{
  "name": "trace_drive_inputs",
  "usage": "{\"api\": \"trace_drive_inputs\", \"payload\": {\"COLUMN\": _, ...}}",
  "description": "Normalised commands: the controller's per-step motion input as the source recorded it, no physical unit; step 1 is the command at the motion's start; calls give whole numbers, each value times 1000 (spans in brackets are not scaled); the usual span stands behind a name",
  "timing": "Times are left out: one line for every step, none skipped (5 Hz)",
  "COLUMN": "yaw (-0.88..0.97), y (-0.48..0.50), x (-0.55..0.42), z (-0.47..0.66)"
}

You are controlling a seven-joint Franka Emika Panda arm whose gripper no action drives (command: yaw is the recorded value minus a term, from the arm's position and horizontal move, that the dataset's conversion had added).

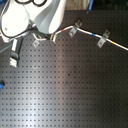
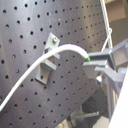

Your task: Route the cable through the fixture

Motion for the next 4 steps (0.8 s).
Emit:
{"api": "trace_drive_inputs", "payload": {"yaw": 151, "y": 376, "x": 461, "z": 410}}
{"api": "trace_drive_inputs", "payload": {"yaw": 229, "y": 248, "x": 607, "z": 455}}
{"api": "trace_drive_inputs", "payload": {"yaw": 91, "y": 56, "x": 408, "z": 486}}
{"api": "trace_drive_inputs", "payload": {"yaw": -423, "y": -45, "x": 17, "z": 423}}
